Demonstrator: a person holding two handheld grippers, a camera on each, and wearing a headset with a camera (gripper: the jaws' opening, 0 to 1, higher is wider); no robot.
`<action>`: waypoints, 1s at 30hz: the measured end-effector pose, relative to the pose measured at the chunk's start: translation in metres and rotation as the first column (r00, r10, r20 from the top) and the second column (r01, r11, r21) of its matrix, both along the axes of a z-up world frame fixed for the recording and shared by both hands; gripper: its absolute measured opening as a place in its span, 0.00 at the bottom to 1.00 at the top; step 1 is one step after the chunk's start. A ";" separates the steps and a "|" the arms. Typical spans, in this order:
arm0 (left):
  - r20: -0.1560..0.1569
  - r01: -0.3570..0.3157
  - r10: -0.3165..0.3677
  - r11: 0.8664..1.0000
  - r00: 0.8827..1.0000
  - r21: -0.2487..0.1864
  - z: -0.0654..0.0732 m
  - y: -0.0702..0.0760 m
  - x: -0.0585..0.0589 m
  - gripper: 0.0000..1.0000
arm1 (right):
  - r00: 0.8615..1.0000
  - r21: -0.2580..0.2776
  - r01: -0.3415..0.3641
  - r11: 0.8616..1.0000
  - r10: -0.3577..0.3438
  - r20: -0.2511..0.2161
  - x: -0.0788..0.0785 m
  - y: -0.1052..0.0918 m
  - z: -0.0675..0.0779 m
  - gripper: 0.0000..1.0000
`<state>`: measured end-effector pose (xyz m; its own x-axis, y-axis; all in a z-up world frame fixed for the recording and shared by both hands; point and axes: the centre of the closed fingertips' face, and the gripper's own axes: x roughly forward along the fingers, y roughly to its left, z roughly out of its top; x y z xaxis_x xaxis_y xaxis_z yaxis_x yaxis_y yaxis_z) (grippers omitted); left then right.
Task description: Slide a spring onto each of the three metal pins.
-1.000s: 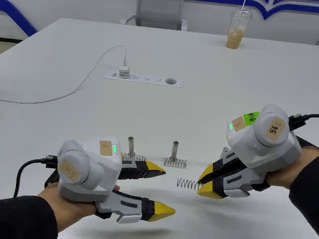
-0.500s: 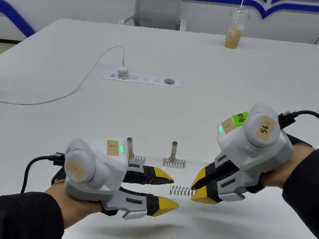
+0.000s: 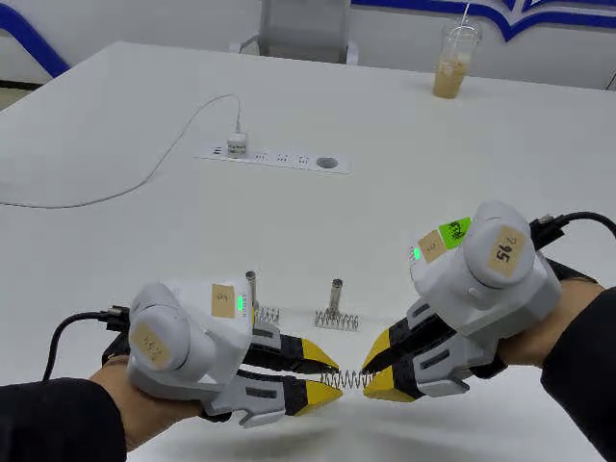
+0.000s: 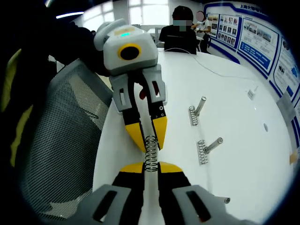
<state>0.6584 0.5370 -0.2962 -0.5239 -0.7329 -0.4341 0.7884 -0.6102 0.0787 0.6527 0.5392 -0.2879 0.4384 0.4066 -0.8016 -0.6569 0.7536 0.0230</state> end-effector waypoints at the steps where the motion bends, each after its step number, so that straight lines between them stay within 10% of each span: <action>1: 0.000 -0.001 0.001 1.000 1.000 0.000 0.000 0.000 0.000 0.12 | 1.000 -0.001 0.001 1.000 -0.001 0.002 0.000 0.000 0.001 0.12; 30: -0.012 -0.008 0.008 1.000 1.000 -0.008 0.002 -0.001 0.001 0.11 | 0.995 -0.015 -0.033 0.999 0.034 0.093 0.021 0.019 0.029 0.12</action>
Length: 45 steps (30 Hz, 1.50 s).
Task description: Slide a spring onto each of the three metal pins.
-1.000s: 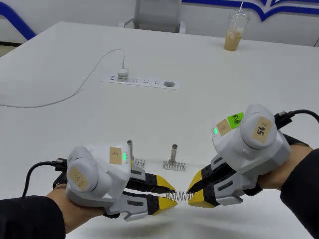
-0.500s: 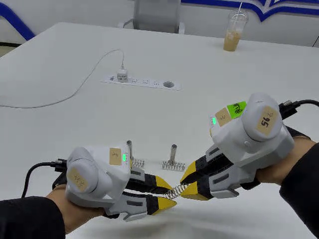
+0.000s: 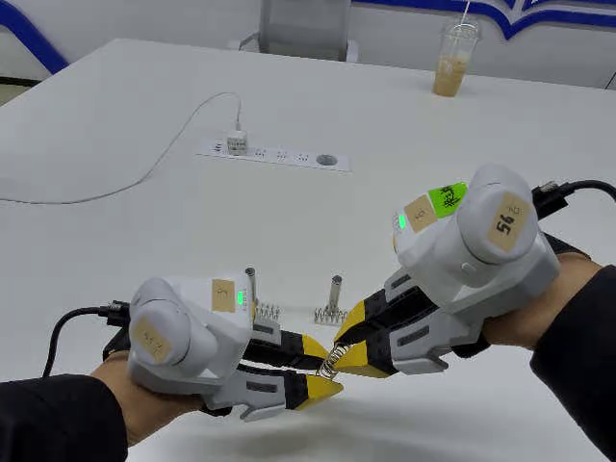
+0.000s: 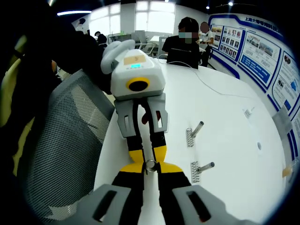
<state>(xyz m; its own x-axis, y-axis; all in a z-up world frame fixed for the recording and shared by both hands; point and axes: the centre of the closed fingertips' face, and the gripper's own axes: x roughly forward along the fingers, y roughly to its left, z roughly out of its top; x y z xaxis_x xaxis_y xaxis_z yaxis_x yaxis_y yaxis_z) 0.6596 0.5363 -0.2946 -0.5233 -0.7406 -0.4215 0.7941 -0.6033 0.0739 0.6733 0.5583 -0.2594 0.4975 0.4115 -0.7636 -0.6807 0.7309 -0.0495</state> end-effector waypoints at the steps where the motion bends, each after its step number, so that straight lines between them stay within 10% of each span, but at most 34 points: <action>1: -0.001 -0.001 0.001 1.000 1.000 -0.001 0.000 0.000 0.000 0.11 | 1.000 0.000 0.000 1.000 0.000 0.000 0.000 0.000 0.000 0.12; 26: -0.003 -0.013 0.013 1.000 1.000 -0.010 0.002 -0.001 0.002 0.21 | 1.000 -0.012 0.011 1.000 -0.011 -0.025 0.003 -0.005 -0.005 0.12; 45: -0.058 -0.109 0.110 0.994 0.992 0.022 0.000 0.016 0.024 0.39 | 0.992 -0.041 0.119 0.992 -0.120 -0.029 -0.011 -0.053 0.005 0.12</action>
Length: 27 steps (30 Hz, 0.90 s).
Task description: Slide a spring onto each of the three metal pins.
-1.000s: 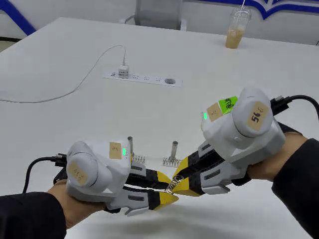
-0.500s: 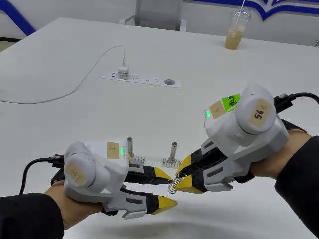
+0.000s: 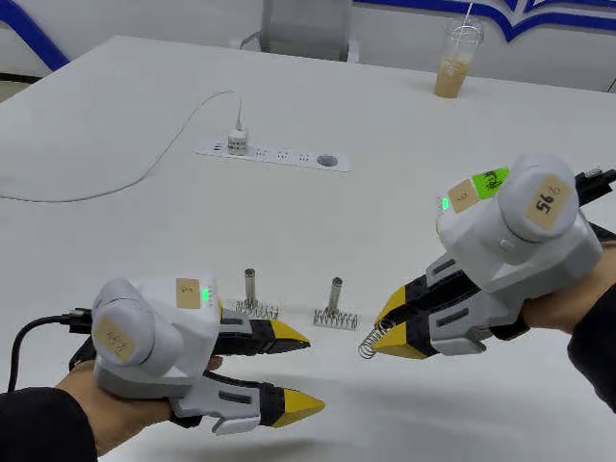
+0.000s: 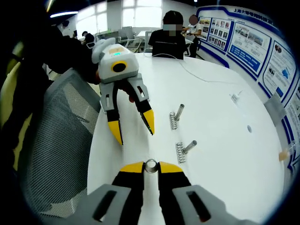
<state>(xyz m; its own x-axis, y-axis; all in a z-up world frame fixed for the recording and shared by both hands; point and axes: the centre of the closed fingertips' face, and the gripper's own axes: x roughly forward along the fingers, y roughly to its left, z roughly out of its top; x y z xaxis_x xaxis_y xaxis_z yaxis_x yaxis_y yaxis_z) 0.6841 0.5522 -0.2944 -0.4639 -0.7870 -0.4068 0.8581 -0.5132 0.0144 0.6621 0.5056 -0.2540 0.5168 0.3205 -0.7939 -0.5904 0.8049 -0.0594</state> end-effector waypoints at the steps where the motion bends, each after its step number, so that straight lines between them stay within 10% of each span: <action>1: -0.001 -0.007 0.007 1.000 1.000 0.000 0.000 0.001 0.002 0.40 | 1.000 -0.003 0.005 1.000 -0.005 0.001 0.000 -0.002 0.001 0.12; 27: -0.046 -0.222 0.221 0.975 0.974 -0.011 0.001 0.024 0.054 0.59 | 0.990 -0.079 0.143 0.987 -0.142 0.015 -0.008 -0.069 0.027 0.12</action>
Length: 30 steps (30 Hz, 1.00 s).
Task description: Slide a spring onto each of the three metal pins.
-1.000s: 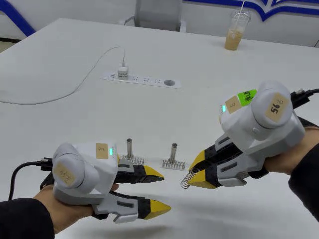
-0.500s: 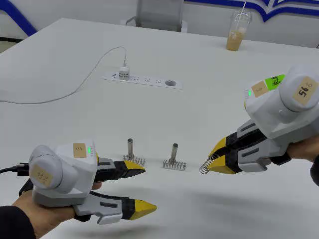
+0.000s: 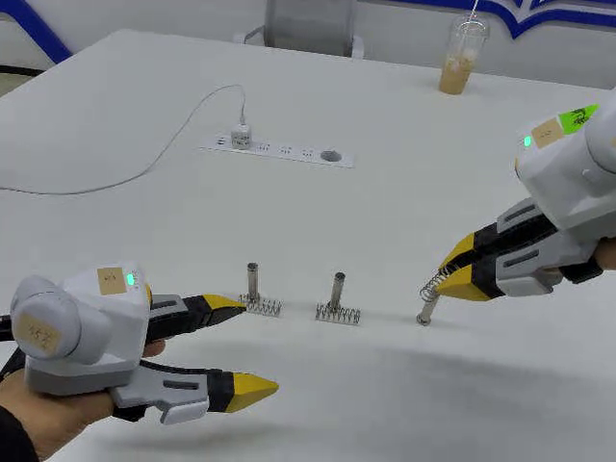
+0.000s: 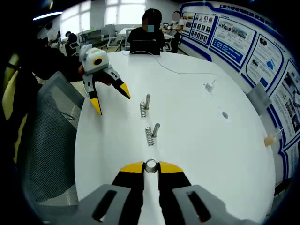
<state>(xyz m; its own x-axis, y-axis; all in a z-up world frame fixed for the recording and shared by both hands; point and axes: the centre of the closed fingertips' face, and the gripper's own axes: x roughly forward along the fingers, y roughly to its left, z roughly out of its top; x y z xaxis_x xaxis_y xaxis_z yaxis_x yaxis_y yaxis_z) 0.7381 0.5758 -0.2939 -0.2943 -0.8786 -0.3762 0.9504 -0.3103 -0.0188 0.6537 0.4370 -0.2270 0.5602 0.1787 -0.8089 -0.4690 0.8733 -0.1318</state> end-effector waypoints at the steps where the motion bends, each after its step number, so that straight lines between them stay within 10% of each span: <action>1: -0.001 -0.005 0.005 1.000 1.000 0.001 0.000 0.001 0.001 0.59 | 1.000 -0.004 0.006 1.000 -0.006 -0.003 0.000 -0.004 0.000 0.12; 30: -0.011 -0.048 0.048 0.999 0.999 -0.004 0.001 0.003 0.008 0.65 | 0.989 -0.038 0.033 0.999 -0.038 -0.143 0.011 -0.040 -0.038 0.12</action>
